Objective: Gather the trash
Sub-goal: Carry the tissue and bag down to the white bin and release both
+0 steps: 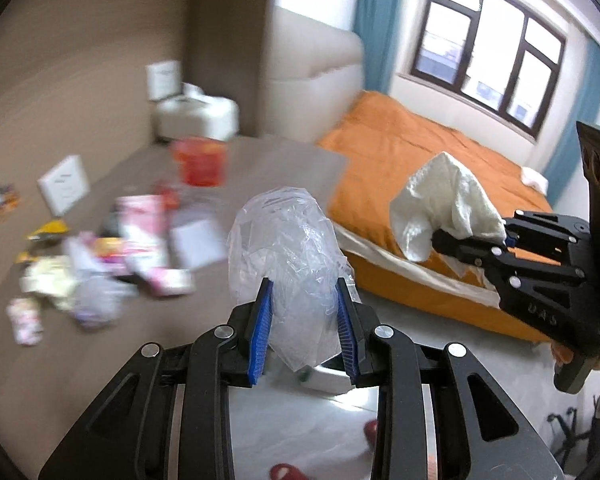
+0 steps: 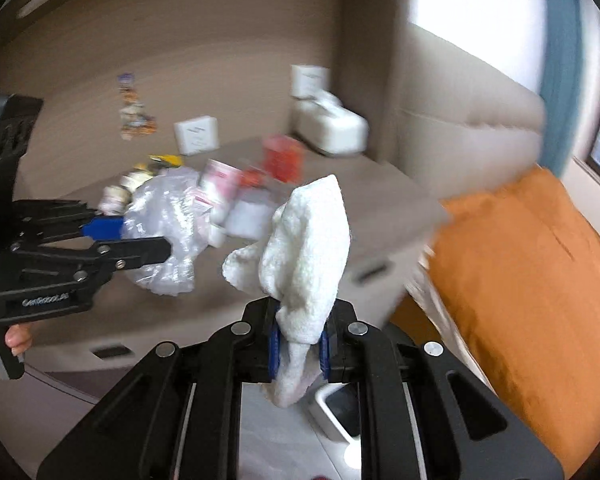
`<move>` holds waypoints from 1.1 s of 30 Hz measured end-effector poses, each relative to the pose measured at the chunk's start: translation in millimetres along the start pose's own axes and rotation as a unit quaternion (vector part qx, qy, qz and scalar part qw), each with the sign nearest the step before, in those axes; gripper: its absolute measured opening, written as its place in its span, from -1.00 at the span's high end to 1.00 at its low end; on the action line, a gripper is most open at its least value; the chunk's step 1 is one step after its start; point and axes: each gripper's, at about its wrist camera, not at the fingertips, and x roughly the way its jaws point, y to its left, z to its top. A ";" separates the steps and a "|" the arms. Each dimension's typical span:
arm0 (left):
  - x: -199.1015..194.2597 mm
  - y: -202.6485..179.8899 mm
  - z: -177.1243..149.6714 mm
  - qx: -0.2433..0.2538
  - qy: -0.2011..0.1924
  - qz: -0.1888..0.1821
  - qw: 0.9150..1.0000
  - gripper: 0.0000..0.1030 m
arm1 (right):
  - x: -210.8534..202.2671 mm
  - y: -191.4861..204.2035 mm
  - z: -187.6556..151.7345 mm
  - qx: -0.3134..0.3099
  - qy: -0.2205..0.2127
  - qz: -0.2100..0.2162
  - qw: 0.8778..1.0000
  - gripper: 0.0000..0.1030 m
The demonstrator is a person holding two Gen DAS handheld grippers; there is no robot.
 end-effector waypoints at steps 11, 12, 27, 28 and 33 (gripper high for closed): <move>197.9 -122.3 -33.0 -0.041 0.087 -0.007 0.995 0.42 | 76.6 -147.7 -96.8 -0.029 0.052 0.051 0.997 0.69; 214.6 -127.3 -39.0 -0.044 0.093 -0.002 0.995 0.42 | 96.7 -159.8 -111.6 -0.034 0.061 0.066 0.995 0.69; 458.1 -116.5 -180.3 -0.073 0.207 -0.001 0.976 0.38 | 323.0 -194.3 -266.5 -0.043 0.150 0.150 0.976 0.64; 471.1 -111.5 -189.5 -0.074 0.208 0.000 0.975 0.25 | 337.2 -195.2 -277.5 -0.048 0.155 0.154 0.975 0.60; 513.5 -99.8 -222.1 -0.069 0.223 0.006 0.972 -0.91 | 382.0 -201.3 -309.7 -0.015 0.159 0.172 0.972 -0.93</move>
